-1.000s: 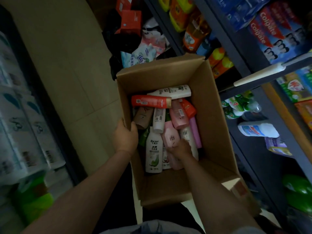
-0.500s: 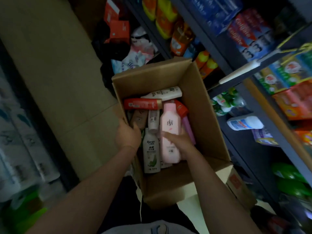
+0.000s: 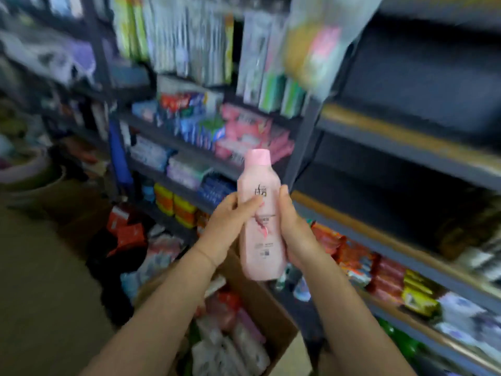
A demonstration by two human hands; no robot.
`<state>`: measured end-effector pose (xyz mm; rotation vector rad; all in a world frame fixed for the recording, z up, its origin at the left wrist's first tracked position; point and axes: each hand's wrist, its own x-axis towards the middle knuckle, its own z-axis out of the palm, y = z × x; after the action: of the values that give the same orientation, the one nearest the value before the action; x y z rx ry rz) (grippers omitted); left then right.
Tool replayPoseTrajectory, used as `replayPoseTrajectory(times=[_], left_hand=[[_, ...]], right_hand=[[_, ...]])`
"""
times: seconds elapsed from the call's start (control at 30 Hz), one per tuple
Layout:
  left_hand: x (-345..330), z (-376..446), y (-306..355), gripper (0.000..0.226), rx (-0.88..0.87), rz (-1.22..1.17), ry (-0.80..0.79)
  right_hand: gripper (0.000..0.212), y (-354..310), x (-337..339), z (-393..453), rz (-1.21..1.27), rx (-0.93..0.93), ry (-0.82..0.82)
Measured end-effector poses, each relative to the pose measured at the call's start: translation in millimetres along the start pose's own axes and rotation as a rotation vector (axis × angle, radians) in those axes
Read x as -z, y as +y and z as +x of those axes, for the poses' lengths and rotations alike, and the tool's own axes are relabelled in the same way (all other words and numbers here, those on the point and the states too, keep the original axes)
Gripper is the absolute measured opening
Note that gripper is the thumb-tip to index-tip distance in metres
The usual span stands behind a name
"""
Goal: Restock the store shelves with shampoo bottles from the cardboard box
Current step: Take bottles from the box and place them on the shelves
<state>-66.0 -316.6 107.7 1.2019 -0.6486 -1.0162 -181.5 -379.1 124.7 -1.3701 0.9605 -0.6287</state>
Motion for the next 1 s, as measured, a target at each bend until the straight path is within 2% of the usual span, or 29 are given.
replayPoseTrajectory(times=[0.07, 0.17, 0.27, 0.33, 0.53, 0.63, 0.7, 0.77, 0.87, 1.0], left_hand=[[-26, -4, 44, 0.065, -0.085, -0.04, -0.073], [-59, -8, 91, 0.052, -0.162, -0.104, -0.177], [-91, -6, 113, 0.045, -0.23, -0.111, -0.268], [-113, -4, 118, 0.043, -0.281, -0.077, -0.302], [-180, 22, 127, 0.038, -0.393, 0.097, -0.402], [-205, 66, 127, 0.037, -0.364, 0.176, -0.358], [-220, 99, 124, 0.043, -0.379, 0.335, -0.283], [-237, 130, 118, 0.058, -0.445, 0.63, -0.234], [-250, 161, 95, 0.067, -0.567, 1.065, -0.176], [-247, 176, 67, 0.071, -0.706, 1.142, -0.109]], right_hand=[[0.053, -46, 14, -21, 0.019, 0.134, -0.064], [0.022, -93, 42, -46, -0.055, 0.307, -0.167], [0.042, -122, 82, -57, -0.217, 0.383, -0.198], [0.039, -131, 111, -56, -0.303, 0.419, -0.16], [0.044, -145, 191, -23, -0.387, 0.658, 0.14], [0.053, -164, 235, 1, -0.368, 0.747, 0.24], [0.054, -181, 258, 19, -0.377, 0.784, 0.263], [0.054, -196, 275, 40, -0.404, 0.81, 0.266], [0.053, -202, 296, 73, -0.433, 0.789, 0.251], [0.046, -198, 313, 99, -0.432, 0.7, 0.283]])
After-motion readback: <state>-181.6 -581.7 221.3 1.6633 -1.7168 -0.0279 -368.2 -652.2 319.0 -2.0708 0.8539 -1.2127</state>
